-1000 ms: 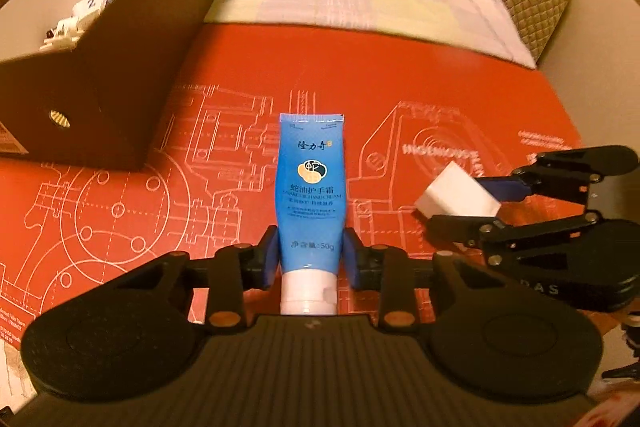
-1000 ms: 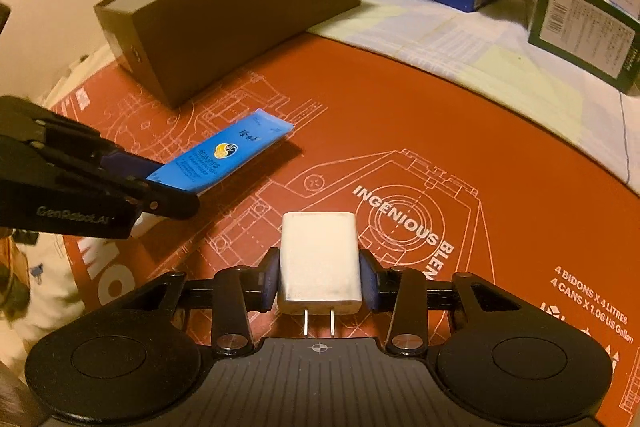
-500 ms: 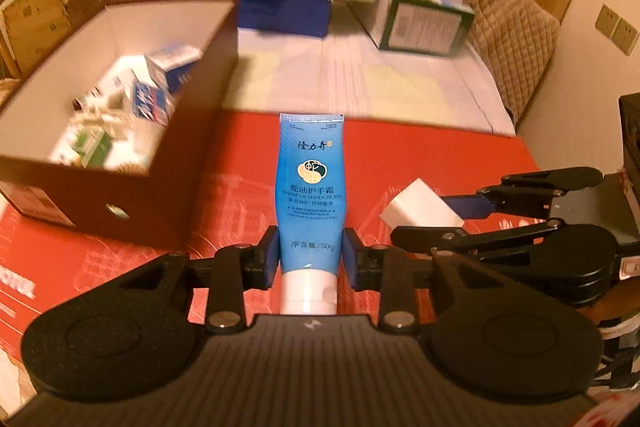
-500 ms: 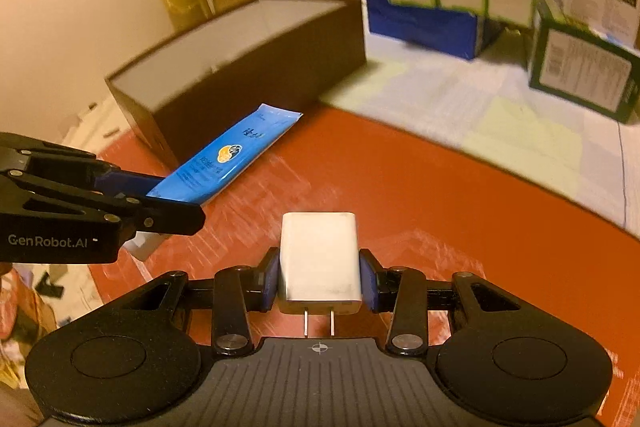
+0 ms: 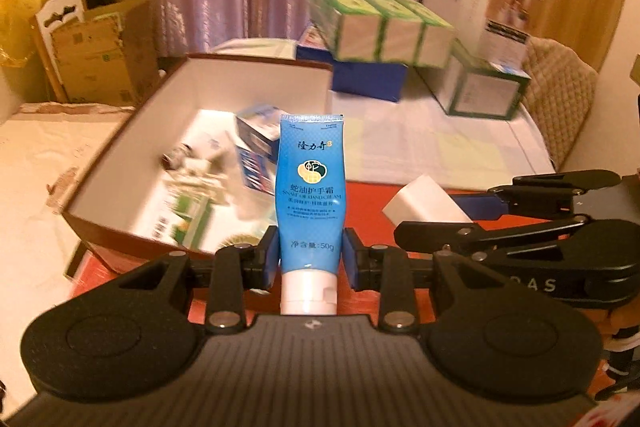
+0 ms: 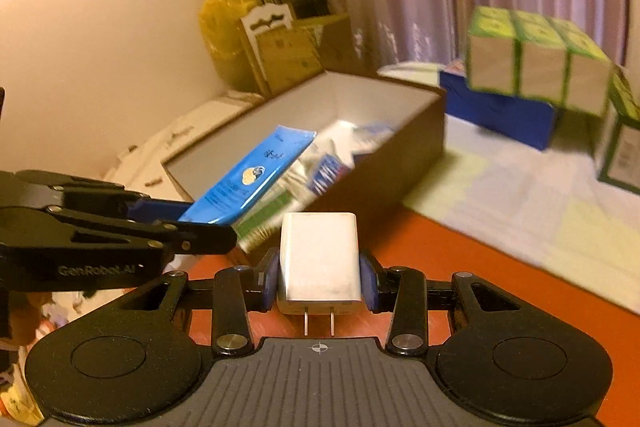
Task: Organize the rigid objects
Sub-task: 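Lift the cream tube and charger plug and carry them over the brown box, then open both grippers to drop the cream tube and charger plug into the box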
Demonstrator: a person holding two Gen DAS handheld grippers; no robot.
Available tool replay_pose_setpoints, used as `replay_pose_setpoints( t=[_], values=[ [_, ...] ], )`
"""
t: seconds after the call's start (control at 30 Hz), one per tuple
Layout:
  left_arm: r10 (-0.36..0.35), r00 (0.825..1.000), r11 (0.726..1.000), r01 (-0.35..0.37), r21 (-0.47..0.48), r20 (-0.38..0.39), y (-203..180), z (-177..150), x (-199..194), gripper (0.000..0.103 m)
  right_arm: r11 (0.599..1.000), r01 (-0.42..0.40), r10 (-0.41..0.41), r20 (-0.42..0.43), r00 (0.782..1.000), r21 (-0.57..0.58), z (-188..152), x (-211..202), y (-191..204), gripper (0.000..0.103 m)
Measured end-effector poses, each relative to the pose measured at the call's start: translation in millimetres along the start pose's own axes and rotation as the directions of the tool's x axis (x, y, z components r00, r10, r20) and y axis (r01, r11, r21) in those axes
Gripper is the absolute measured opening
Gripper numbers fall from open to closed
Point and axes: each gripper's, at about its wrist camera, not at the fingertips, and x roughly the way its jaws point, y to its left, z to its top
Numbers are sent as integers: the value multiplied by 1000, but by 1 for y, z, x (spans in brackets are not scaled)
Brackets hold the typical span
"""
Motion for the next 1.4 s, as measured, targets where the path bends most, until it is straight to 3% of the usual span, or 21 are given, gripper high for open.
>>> replay_pose_setpoints(
  t=[0.33,0.73,1.03,1.4],
  values=[
    [42,999,999,-42,19,12,64,25,15,28,1000,-9,9,10,1000,-6,42,52,35,38],
    [66,996,994,-61,88,-60,124,40,58,28,995,63,-59,-53,997,76,63,118,43,38],
    [62,988,994,-48,103,-138,150,37,89,28,987,103,-89,-114,989,124,63,150,44,38],
    [41,985,995,-25,99,-165,165,38,104,31,980,134,-112,-150,982,147,66,169,46,38]
  ],
)
